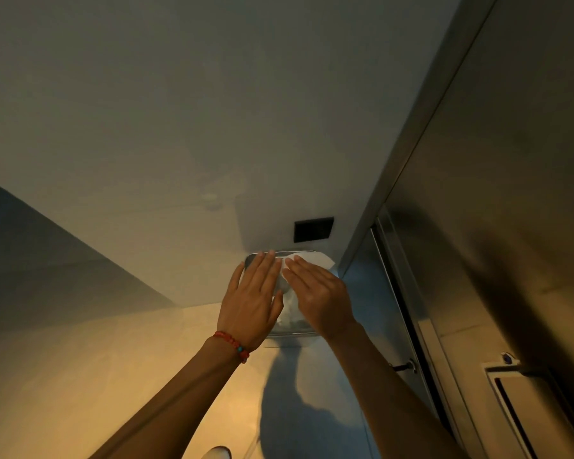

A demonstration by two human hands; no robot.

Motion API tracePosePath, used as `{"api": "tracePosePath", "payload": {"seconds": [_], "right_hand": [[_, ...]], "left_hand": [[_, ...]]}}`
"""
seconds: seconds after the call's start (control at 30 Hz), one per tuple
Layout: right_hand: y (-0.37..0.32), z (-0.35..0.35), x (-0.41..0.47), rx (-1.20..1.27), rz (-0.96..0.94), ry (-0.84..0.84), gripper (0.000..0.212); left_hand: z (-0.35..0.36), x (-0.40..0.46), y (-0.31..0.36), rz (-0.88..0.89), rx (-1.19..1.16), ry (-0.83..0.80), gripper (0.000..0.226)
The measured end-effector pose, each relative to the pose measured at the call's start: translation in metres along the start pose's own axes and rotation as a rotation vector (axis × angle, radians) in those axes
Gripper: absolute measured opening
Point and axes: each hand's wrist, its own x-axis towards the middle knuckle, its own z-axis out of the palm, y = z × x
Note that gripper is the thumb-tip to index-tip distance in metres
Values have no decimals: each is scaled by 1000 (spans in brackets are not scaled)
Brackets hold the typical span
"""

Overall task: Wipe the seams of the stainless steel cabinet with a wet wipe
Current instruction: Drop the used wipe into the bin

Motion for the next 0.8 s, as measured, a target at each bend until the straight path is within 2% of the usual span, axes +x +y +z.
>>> {"api": "tracePosePath", "payload": {"seconds": [0.33, 0.5, 0.57, 0.7, 0.8], "right_hand": [[7, 14, -16, -13, 5, -13, 49], [13, 24, -14, -75, 4, -53, 54], [16, 27, -12, -104, 46, -104, 60], [17, 33, -10, -266, 102, -370, 66], [19, 37, -17, -327, 130, -349, 67]], "left_hand": [[43, 3, -6, -53, 112, -34, 58], [49, 7, -7, -65, 48, -19, 59], [48, 7, -7, -52, -17, 18, 58], [41, 10, -6, -27, -32, 72, 56], [43, 10, -8, -17, -14, 151, 54]]}}
